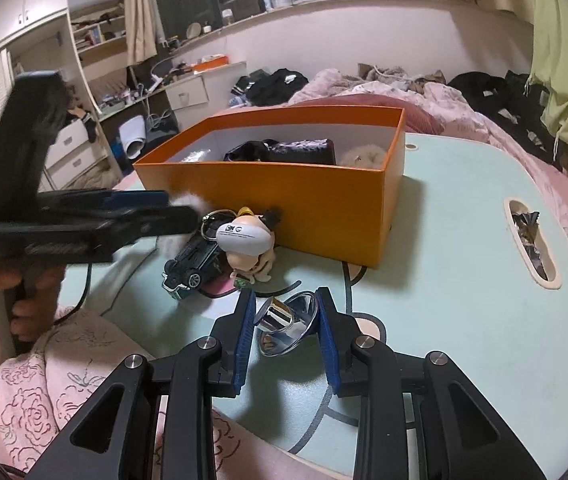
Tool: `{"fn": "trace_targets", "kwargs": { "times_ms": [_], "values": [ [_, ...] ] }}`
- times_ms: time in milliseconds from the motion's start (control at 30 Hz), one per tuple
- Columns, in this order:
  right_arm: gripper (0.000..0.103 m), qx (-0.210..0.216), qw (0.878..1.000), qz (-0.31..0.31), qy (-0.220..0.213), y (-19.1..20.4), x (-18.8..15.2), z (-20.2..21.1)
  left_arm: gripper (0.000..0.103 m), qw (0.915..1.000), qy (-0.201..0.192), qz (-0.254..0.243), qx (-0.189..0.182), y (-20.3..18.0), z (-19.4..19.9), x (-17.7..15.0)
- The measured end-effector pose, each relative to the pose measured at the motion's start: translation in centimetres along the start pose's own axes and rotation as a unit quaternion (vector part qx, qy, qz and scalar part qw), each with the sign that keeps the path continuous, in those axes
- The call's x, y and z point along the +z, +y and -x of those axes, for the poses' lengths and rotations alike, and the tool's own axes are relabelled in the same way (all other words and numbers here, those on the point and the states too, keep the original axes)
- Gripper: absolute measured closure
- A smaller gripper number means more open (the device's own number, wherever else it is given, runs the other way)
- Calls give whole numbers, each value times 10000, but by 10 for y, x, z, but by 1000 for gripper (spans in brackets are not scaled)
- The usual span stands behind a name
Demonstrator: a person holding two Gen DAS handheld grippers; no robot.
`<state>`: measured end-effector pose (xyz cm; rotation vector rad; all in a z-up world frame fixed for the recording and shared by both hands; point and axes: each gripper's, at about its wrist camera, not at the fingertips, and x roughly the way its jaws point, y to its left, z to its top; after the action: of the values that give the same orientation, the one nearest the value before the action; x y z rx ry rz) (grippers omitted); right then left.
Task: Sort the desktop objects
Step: 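Grasp the silver chrome piece with the right gripper while the left grasps the white fur ball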
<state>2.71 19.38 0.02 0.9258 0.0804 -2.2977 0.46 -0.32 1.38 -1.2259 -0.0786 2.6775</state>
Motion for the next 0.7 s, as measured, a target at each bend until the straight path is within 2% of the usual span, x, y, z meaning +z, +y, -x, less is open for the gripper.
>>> {"fn": "trace_targets", "kwargs": {
  "times_ms": [67, 133, 233, 300, 400, 433, 467, 500, 533, 567, 633, 700],
  "values": [
    [74, -6, 10000, -9, 16, 0, 0, -1, 64, 9997, 55, 214, -89, 7, -6, 3],
    [74, -44, 10000, 2, 46, 1, -1, -2, 78, 9994, 50, 343, -7, 12, -5, -1],
    [74, -143, 9998, 88, 105, 4, -1, -3, 78, 9991, -70, 426, 55, 16, 3, -10],
    [73, -182, 9997, 120, 133, 8, -3, -4, 78, 9991, -125, 331, 231, 14, 9, -18],
    [73, -198, 9996, 132, 155, 8, -3, -5, 78, 9991, 33, 115, 408, 9, 2, -28],
    [73, -191, 9996, 127, 158, 7, -4, -5, 75, 9990, 98, 103, 433, 9, -2, -30],
    [73, -169, 9997, 118, 165, 7, -4, -5, 67, 9985, 255, 120, 480, 10, -7, -31],
    [71, -154, 9997, 114, 162, 7, -3, -5, 57, 9979, 215, 73, 609, 8, -8, -31],
    [70, -131, 9997, 118, 163, 7, -3, -5, 30, 9972, 277, 62, 692, 7, -11, -32],
    [69, -121, 9997, 135, 169, 7, -3, -5, 17, 9966, 343, 55, 745, 6, -14, -33],
    [67, -151, 9996, 156, 174, 8, -2, -5, 17, 9968, 343, 67, 713, 6, -15, -35],
    [59, -161, 9996, 165, 174, 8, -2, -5, 17, 9969, 338, 70, 714, 5, -16, -36]
  ]
}}
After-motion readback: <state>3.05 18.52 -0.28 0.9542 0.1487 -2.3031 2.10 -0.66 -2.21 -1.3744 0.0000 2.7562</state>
